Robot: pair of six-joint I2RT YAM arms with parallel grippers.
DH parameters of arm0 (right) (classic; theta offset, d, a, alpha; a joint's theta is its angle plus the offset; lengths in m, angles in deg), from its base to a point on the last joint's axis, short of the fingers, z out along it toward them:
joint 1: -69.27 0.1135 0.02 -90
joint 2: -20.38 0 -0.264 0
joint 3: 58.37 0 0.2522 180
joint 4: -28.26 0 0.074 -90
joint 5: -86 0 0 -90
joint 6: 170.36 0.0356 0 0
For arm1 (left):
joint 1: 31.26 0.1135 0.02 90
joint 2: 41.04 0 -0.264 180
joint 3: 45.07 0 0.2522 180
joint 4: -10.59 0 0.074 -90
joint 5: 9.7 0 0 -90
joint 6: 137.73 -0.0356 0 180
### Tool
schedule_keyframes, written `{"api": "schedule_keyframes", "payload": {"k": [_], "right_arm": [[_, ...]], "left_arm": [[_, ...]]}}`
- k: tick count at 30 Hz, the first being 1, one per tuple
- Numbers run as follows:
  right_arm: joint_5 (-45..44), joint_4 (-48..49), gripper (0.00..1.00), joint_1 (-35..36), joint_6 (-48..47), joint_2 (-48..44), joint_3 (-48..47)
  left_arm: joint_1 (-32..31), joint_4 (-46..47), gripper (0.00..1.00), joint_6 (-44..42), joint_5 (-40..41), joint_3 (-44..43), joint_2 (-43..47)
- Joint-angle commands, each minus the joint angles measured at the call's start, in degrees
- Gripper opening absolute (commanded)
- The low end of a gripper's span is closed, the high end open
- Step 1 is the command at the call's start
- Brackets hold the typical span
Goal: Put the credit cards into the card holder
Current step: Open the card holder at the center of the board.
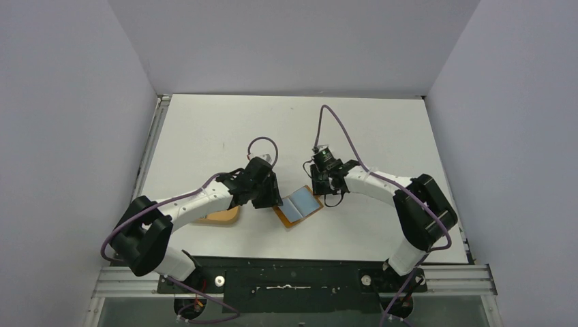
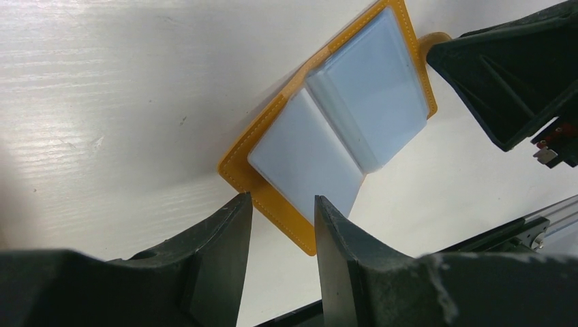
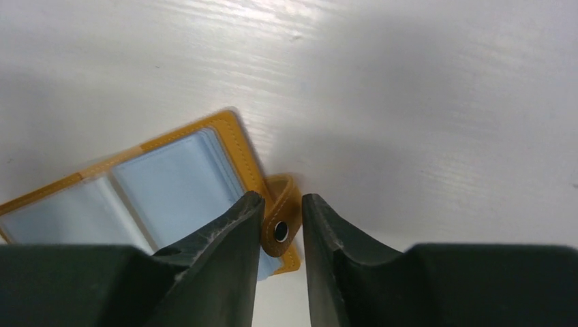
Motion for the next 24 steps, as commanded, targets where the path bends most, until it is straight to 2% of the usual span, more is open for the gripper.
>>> {"api": "schedule_keyframes", "payload": {"k": [1,4,11,16,18,19,20,22,24], "right_arm": [[-4.93,0.24,0.26,-1.14,1.38,-3.26,3.91],[-5.44,1.21,0.18,-2.52,2.79,-6.46,7.79],[-7.87,1.31,0.09,-3.26,6.17,-13.87,13.17],[-7.43,2.44,0.09,-3.88,9.04,-16.75,16.66],[-7.00,2.55,0.14,-3.93,9.49,-17.63,17.17],[-6.79,2.40,0.19,-3.97,9.54,-18.16,17.23],[-6.51,2.08,0.25,-3.97,9.66,-19.08,17.11],[-6.00,0.62,0.44,-3.97,9.44,-21.44,16.38],[-5.72,-1.49,0.56,-3.97,8.89,-23.90,15.16]], "left_arm": [[0.29,0.14,0.36,-1.91,-0.45,-2.31,1.54],[0.20,-0.20,0.36,-2.21,-1.04,-3.41,1.74],[0.25,-2.78,0.36,-3.05,-0.50,-4.58,4.24],[0.44,-5.17,0.36,-3.24,1.96,-4.31,6.86],[0.51,-6.79,0.37,-3.36,3.76,-3.93,8.37],[0.81,-8.10,0.37,-3.30,5.03,-3.75,9.25],[1.25,-9.49,0.37,-3.15,6.22,-3.45,10.48],[2.90,-12.04,0.37,-3.05,7.90,-2.82,13.27],[5.31,-15.26,0.38,-3.17,9.57,-2.54,16.49]]}}
